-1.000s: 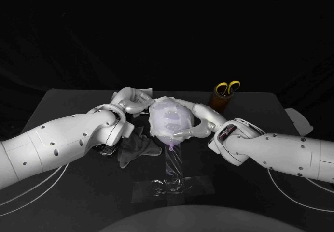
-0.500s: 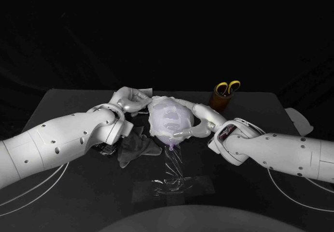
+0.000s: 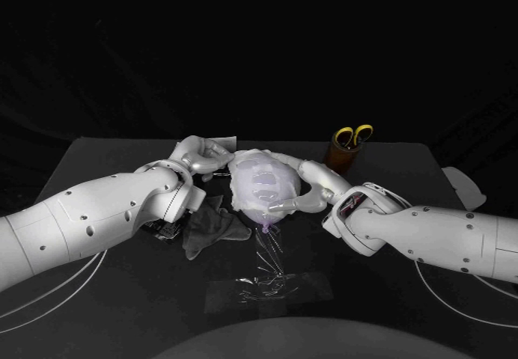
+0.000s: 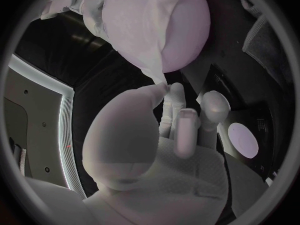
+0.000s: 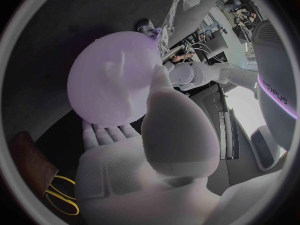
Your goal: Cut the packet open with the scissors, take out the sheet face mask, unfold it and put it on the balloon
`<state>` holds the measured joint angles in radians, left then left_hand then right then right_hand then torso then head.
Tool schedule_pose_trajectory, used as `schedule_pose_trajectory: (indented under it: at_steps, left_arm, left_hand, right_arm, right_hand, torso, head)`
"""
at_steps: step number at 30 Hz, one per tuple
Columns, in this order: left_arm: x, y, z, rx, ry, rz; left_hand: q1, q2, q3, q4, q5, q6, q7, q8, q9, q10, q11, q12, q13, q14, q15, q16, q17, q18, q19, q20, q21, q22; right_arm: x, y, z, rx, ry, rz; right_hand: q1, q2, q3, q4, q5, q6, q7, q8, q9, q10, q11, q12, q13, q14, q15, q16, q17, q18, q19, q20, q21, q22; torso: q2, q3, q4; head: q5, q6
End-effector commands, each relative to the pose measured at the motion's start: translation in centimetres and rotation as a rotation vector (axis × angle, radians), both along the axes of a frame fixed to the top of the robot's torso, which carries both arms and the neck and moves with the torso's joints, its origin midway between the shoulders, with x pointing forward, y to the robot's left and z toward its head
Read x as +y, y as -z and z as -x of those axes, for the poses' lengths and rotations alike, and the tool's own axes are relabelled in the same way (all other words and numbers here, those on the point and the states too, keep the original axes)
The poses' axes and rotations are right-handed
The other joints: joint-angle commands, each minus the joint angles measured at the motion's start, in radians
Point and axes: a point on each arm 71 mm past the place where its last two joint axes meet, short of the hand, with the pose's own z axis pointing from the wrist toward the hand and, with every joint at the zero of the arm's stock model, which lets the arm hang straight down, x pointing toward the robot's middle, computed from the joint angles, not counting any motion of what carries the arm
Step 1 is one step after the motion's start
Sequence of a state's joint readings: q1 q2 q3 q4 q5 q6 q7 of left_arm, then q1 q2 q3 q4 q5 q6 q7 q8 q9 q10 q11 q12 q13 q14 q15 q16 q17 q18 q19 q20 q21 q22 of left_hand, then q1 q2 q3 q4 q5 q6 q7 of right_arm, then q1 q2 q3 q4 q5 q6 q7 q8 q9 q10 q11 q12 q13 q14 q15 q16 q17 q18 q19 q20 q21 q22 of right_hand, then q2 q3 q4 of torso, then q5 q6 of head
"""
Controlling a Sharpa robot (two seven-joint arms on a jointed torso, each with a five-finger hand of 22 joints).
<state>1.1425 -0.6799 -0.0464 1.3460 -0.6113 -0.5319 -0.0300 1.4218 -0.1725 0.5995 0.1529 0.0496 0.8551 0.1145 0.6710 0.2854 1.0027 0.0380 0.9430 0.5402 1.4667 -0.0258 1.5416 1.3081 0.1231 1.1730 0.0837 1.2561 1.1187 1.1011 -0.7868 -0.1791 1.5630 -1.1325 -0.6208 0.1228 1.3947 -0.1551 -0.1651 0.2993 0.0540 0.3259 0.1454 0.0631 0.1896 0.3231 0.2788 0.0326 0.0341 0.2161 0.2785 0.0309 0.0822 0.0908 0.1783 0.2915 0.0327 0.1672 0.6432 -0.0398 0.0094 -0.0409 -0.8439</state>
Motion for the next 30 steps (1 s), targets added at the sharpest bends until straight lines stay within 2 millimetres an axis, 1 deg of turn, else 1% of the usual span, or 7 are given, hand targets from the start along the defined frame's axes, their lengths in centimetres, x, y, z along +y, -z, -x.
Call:
schedule_pose_trajectory:
  at_steps: [1, 9, 20, 25, 28, 29, 30]
  left_arm:
    - [0.3, 0.3, -0.1, 0.053, -0.005, -0.010]
    - [0.8, 0.6, 0.0, 0.099, -0.007, -0.020]
    - [2.8, 0.7, -0.1, 0.094, -0.044, -0.033]
    - [3.0, 0.3, 0.8, 0.075, 0.004, -0.002]
    - [2.8, 0.2, 1.5, 0.060, 0.045, 0.013]
    - [2.7, 0.2, 1.7, 0.058, 0.056, 0.015]
    - [2.6, 0.2, 1.9, 0.058, 0.070, 0.017]
  left_hand:
    - [-0.039, -0.017, 0.002, 0.015, 0.001, -0.038, 0.018, -0.039, -0.023, -0.016, 0.016, -0.001, 0.003, 0.036, 0.018, 0.005, 0.066, -0.001, -0.017, 0.006, -0.014, -0.014]
    - [-0.191, -0.035, -0.069, 0.133, 0.001, -0.078, 0.050, -0.090, -0.051, -0.028, 0.048, 0.009, 0.010, 0.021, 0.049, -0.001, 0.042, 0.008, -0.054, 0.033, -0.049, -0.056]
    - [-0.165, -0.030, -0.080, 0.127, 0.001, -0.101, 0.063, -0.111, -0.064, -0.046, 0.058, 0.018, 0.016, 0.007, 0.057, -0.007, 0.013, 0.017, -0.079, 0.044, -0.076, -0.088]
    - [-0.251, -0.091, -0.224, 0.139, 0.003, -0.115, 0.080, -0.111, -0.068, -0.197, 0.087, -0.116, -0.058, -0.395, 0.085, -0.257, -0.691, 0.056, -0.314, 0.068, -0.307, -0.314]
    - [-0.209, -0.057, -0.429, 0.141, 0.001, -0.137, 0.087, -0.105, -0.069, -0.214, 0.103, -0.171, -0.113, -0.476, 0.100, -0.344, -0.774, 0.056, -0.345, 0.088, -0.393, -0.368]
    - [-0.164, -0.001, -0.578, 0.151, 0.001, -0.141, 0.091, -0.097, -0.067, -0.222, 0.107, -0.189, -0.133, -0.515, 0.110, -0.377, -0.794, 0.057, -0.363, 0.096, -0.434, -0.394]
    - [-0.151, -0.012, -0.647, 0.145, -0.001, -0.149, 0.095, -0.096, -0.067, -0.221, 0.105, -0.192, -0.141, -0.504, 0.107, -0.370, -0.795, 0.059, -0.355, 0.099, -0.443, -0.402]
  right_arm:
    - [0.1, 0.9, 0.4, 0.051, -0.020, 0.028]
    - [0.1, 0.9, 0.4, 0.051, -0.021, 0.028]
    - [0.1, 0.9, 0.4, 0.052, -0.022, 0.027]
    - [0.1, 0.9, 0.4, 0.054, -0.022, 0.027]
    - [0.1, 1.0, 0.4, 0.055, -0.022, 0.027]
    - [0.1, 1.0, 0.4, 0.055, -0.022, 0.027]
    - [0.1, 1.0, 0.4, 0.055, -0.022, 0.028]
  right_hand:
    - [-0.001, 0.010, 0.006, -0.001, -0.004, 0.008, 0.156, 0.005, 0.002, 0.005, 0.003, 0.003, 0.002, -0.006, 0.001, -0.001, -0.001, -0.015, 0.007, 0.003, 0.004, 0.000]
    - [-0.001, 0.010, 0.006, -0.001, -0.004, 0.008, 0.156, 0.005, 0.002, 0.005, 0.003, 0.003, 0.002, -0.006, 0.001, -0.001, -0.001, -0.015, 0.007, 0.003, 0.004, 0.000]
    - [0.000, 0.010, 0.007, -0.001, -0.004, 0.007, 0.156, 0.005, 0.000, 0.004, 0.003, 0.002, 0.001, -0.007, 0.001, -0.001, -0.002, -0.015, 0.007, 0.003, 0.004, 0.000]
    - [0.000, 0.010, 0.007, -0.001, -0.004, 0.007, 0.156, 0.005, 0.000, 0.004, 0.003, 0.002, 0.001, -0.007, 0.001, -0.001, -0.002, -0.015, 0.007, 0.003, 0.004, 0.000]
    - [0.000, 0.010, 0.007, -0.001, -0.004, 0.007, 0.156, 0.005, 0.000, 0.004, 0.003, 0.002, 0.001, -0.007, 0.001, -0.001, -0.002, -0.015, 0.007, 0.003, 0.004, 0.000]
    - [0.000, 0.010, 0.007, -0.001, -0.004, 0.007, 0.156, 0.005, 0.000, 0.004, 0.003, 0.002, 0.001, -0.007, 0.001, -0.001, -0.002, -0.015, 0.007, 0.003, 0.004, 0.000]
    - [0.000, 0.010, 0.007, -0.001, -0.004, 0.007, 0.156, 0.005, 0.000, 0.004, 0.003, 0.002, 0.001, -0.007, 0.001, -0.001, -0.002, -0.015, 0.007, 0.003, 0.004, 0.000]
  torso:
    - [0.000, -0.0005, 0.0003]
    - [0.000, -0.0005, 0.0008]
    - [0.000, -0.0002, -0.0001]
    - [0.000, -0.0003, 0.0003]
    - [0.000, -0.0005, 0.0009]
    - [0.000, -0.0006, 0.0009]
    - [0.000, -0.0008, 0.0012]
  head:
    - [0.000, 0.000]
    - [0.003, 0.000]
    - [0.005, 0.001]
    - [0.005, 0.001]
    - [0.006, 0.001]
    - [0.007, 0.001]
    - [0.008, 0.001]
